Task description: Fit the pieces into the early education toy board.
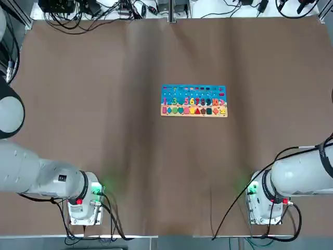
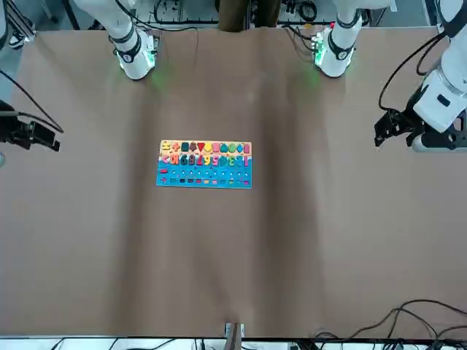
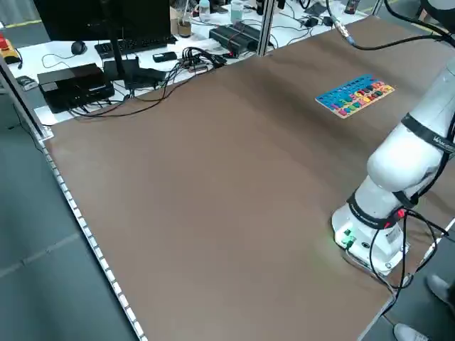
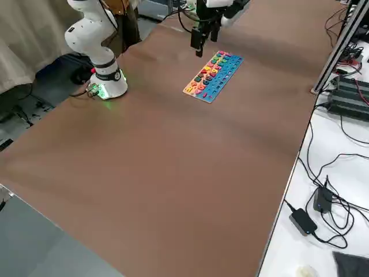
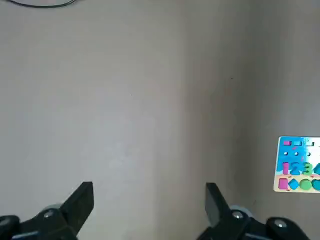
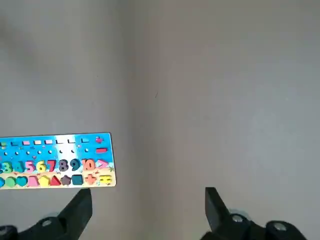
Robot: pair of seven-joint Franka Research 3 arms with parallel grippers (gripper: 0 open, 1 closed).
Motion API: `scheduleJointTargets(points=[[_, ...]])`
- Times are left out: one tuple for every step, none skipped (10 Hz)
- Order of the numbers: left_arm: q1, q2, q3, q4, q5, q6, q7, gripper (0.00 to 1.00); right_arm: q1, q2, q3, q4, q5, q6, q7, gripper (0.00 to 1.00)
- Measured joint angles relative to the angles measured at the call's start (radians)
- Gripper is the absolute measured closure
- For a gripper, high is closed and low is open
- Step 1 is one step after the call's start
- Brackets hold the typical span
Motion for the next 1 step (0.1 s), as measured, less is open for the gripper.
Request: scheduleJointTargets(points=[[-0.003,0.000,-0.001,0.000,0.000,-0.002,0.000,0.01,0.000,-0.006,0.006,-0.004,-0.007,0.001,0.000,0.00]])
